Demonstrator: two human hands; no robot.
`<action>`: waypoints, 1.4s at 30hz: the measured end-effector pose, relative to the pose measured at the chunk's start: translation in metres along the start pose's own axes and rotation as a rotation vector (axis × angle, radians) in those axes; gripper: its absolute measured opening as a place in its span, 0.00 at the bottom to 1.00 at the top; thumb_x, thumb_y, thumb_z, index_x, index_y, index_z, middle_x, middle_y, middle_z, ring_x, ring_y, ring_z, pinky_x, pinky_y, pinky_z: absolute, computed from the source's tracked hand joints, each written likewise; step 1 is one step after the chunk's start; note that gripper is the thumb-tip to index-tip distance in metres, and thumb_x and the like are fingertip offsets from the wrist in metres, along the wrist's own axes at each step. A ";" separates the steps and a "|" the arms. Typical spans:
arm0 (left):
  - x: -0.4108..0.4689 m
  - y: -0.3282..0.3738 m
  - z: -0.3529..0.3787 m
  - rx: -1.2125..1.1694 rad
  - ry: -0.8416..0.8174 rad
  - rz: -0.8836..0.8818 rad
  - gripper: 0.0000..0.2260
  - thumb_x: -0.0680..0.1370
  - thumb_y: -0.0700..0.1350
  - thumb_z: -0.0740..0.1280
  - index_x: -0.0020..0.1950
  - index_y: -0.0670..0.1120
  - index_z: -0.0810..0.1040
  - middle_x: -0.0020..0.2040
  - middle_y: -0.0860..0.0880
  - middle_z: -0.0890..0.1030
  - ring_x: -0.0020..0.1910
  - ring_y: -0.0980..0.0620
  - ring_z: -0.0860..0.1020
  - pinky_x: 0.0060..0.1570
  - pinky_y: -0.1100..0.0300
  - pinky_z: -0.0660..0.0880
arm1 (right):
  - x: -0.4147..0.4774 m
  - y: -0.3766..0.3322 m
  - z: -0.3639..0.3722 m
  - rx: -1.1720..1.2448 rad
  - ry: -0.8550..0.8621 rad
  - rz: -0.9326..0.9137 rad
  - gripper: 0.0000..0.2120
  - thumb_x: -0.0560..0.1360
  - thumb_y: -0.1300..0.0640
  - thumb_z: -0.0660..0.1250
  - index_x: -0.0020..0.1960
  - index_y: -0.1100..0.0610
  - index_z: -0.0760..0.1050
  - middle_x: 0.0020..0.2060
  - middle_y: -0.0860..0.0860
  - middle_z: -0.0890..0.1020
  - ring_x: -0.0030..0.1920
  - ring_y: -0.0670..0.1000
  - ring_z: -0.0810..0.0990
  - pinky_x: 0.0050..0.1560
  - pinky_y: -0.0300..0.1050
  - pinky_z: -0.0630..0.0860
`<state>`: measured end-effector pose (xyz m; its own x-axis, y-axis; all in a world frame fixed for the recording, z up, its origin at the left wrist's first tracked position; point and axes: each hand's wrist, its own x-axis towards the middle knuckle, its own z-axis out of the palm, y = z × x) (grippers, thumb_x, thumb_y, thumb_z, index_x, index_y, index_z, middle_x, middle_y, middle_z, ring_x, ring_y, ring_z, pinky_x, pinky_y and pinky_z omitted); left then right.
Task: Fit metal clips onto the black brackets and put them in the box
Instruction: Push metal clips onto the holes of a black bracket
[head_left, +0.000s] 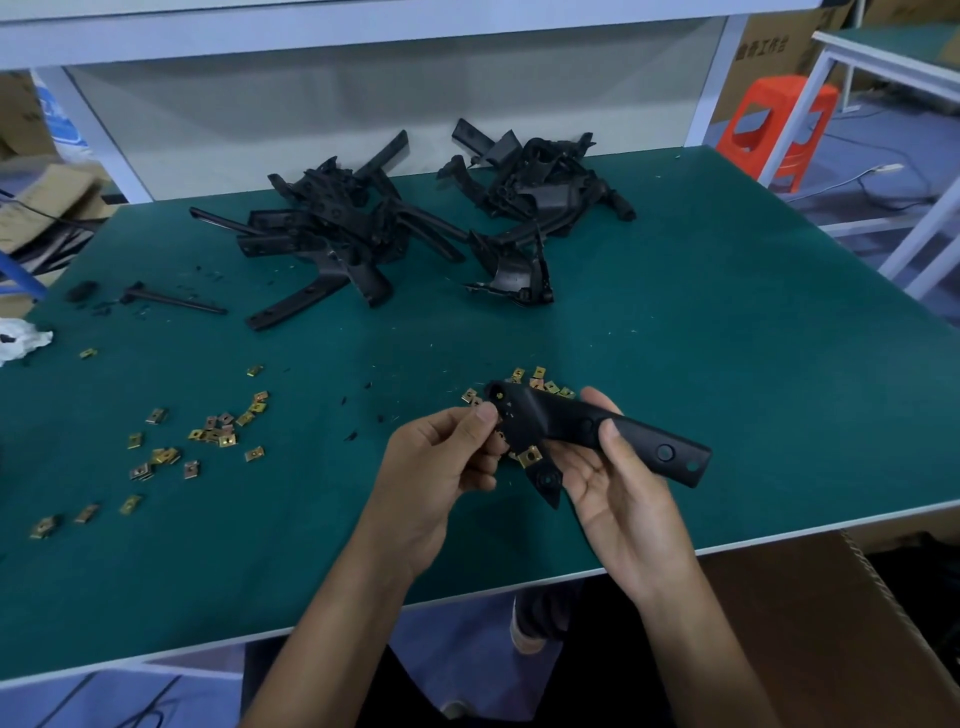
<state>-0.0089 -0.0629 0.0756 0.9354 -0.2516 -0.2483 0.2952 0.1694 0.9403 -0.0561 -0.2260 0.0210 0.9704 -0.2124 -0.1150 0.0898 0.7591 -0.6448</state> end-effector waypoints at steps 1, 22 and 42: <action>0.000 0.001 -0.001 0.047 0.003 0.023 0.13 0.80 0.43 0.69 0.35 0.48 0.84 0.33 0.48 0.81 0.29 0.56 0.76 0.28 0.65 0.74 | 0.000 0.000 0.000 -0.019 -0.002 -0.005 0.16 0.81 0.57 0.62 0.65 0.55 0.81 0.63 0.66 0.80 0.58 0.60 0.83 0.57 0.47 0.81; -0.007 -0.004 -0.008 -0.204 -0.229 -0.091 0.09 0.76 0.50 0.68 0.41 0.47 0.84 0.37 0.49 0.80 0.32 0.56 0.75 0.31 0.65 0.74 | -0.002 0.001 0.001 -0.033 -0.004 0.019 0.16 0.81 0.54 0.62 0.64 0.54 0.82 0.60 0.61 0.83 0.54 0.54 0.85 0.54 0.45 0.82; -0.006 -0.023 -0.015 -0.257 -0.312 -0.069 0.13 0.77 0.49 0.70 0.61 0.52 0.79 0.47 0.49 0.79 0.39 0.53 0.77 0.35 0.59 0.75 | 0.002 0.000 -0.003 -0.122 -0.057 0.059 0.14 0.79 0.56 0.63 0.59 0.55 0.85 0.56 0.62 0.85 0.51 0.55 0.86 0.52 0.46 0.83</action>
<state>-0.0185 -0.0507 0.0524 0.8197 -0.5408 -0.1887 0.4307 0.3648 0.8254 -0.0543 -0.2284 0.0188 0.9847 -0.1319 -0.1141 0.0080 0.6876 -0.7260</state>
